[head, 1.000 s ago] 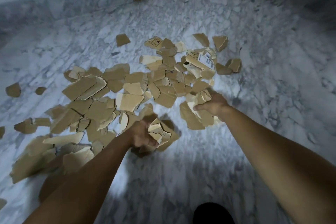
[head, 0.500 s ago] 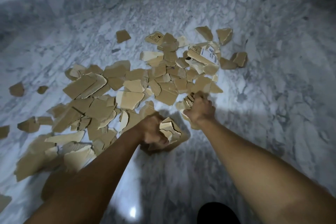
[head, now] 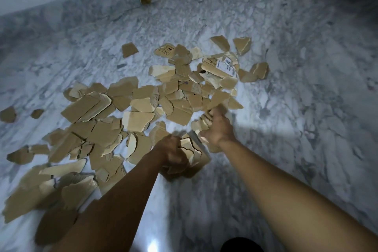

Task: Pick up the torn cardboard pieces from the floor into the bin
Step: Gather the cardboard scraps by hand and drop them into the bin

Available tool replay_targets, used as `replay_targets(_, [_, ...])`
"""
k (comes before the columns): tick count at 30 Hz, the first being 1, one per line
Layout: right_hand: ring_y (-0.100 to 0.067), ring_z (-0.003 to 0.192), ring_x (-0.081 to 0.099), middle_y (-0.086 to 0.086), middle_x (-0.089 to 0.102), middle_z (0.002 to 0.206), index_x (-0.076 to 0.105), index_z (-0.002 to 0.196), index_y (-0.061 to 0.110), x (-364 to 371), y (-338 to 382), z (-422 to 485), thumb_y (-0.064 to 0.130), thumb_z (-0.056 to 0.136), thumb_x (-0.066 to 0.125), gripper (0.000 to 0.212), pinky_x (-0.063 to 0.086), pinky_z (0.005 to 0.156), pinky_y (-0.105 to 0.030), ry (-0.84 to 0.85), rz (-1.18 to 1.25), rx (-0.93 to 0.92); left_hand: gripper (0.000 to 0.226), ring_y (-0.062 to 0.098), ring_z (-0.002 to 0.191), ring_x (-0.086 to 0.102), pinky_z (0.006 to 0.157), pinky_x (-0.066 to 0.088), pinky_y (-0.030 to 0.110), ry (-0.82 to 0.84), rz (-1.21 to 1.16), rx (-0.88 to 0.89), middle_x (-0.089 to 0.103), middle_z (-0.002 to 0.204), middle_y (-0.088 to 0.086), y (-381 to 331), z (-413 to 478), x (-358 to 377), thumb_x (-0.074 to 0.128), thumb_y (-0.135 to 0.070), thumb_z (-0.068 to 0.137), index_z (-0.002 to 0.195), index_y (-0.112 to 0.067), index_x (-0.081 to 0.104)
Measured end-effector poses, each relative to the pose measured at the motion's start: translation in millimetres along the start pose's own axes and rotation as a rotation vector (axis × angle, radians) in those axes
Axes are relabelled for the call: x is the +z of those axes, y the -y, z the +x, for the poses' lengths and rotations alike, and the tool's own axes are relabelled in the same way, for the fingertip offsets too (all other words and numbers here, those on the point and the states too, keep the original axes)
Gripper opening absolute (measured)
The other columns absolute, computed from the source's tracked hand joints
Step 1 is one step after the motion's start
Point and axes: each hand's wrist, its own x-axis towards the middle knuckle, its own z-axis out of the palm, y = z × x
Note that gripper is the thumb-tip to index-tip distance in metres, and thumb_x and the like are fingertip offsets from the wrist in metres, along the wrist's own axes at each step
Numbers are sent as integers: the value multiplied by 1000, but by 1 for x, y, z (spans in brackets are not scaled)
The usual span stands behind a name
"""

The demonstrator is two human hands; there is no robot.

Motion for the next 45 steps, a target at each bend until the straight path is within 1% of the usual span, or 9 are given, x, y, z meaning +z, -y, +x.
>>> replay_targets(4, [-19, 100, 64, 2, 65, 113, 55, 120, 16, -55, -12, 17, 26, 63, 93, 69, 52, 83, -29, -53, 311, 155, 62, 24, 105, 61, 78, 49, 25, -9, -71, 34, 66, 114, 5, 5, -7, 5, 72, -38, 65, 121, -15, 59])
replay_targets(9, [-22, 114, 60, 1, 60, 125, 56, 135, 17, -77, -20, 21, 28, 58, 95, 87, 50, 93, -32, 148, 323, 287, 39, 19, 80, 60, 66, 50, 26, 6, -145, 27, 62, 87, 3, 6, -10, 4, 85, -30, 69, 97, -20, 59])
replay_targets(17, [-41, 126, 44, -18, 38, 142, 45, 140, 29, 11, -7, -11, 47, 73, 83, 79, 48, 94, -42, 42, -290, 242, 66, 12, 82, 63, 70, 50, 24, -12, -286, 2, 65, 92, -4, 27, -20, 6, 89, -26, 66, 121, -9, 56])
replay_targets(21, [-38, 118, 55, -15, 50, 131, 41, 139, 27, 7, -10, -8, 49, 70, 84, 83, 48, 97, -44, 56, -292, 183, 45, 12, 78, 62, 68, 44, 17, -84, -329, -82, 62, 82, -7, 48, -25, -7, 89, -30, 67, 88, -8, 56])
replay_targets(24, [-40, 113, 59, -15, 51, 131, 40, 136, 23, -4, -7, -15, 39, 75, 83, 77, 51, 88, -41, 51, -277, -6, 57, 12, 75, 65, 64, 50, 14, -209, -416, -65, 67, 82, -6, 58, -20, -20, 93, -38, 58, 99, -13, 61])
replay_targets(28, [-41, 102, 64, -11, 46, 137, 35, 126, 25, -24, -6, -17, 30, 77, 84, 69, 51, 71, -39, -59, -379, -222, 91, 24, 103, 66, 93, 52, 31, -320, -285, -17, 70, 110, 3, 47, 3, -27, 86, -56, 52, 134, -32, 54])
replay_targets(32, [-36, 105, 65, -9, 43, 145, 30, 142, 32, -28, -15, -17, 31, 74, 86, 88, 55, 79, -42, -74, -376, -206, 100, 29, 110, 61, 90, 41, 30, -369, -89, -42, 70, 109, 6, 32, 11, -26, 78, -55, 64, 149, -25, 36])
replay_targets(38, [-31, 98, 64, -5, 56, 114, 59, 121, 22, -28, -18, -29, 46, 70, 83, 61, 53, 83, -37, -91, -229, 26, 75, 16, 76, 64, 66, 51, 25, -295, -178, -48, 69, 86, -3, 35, 11, -22, 78, -51, 60, 126, -23, 55])
replay_targets(45, [-21, 83, 63, -2, 62, 99, 65, 102, 27, -54, -26, -51, 52, 62, 78, 49, 53, 74, -29, -248, -51, 191, 44, 26, 76, 65, 65, 53, 29, -177, -451, 113, 67, 77, 3, 39, 8, -2, 65, -50, 68, 93, -14, 68])
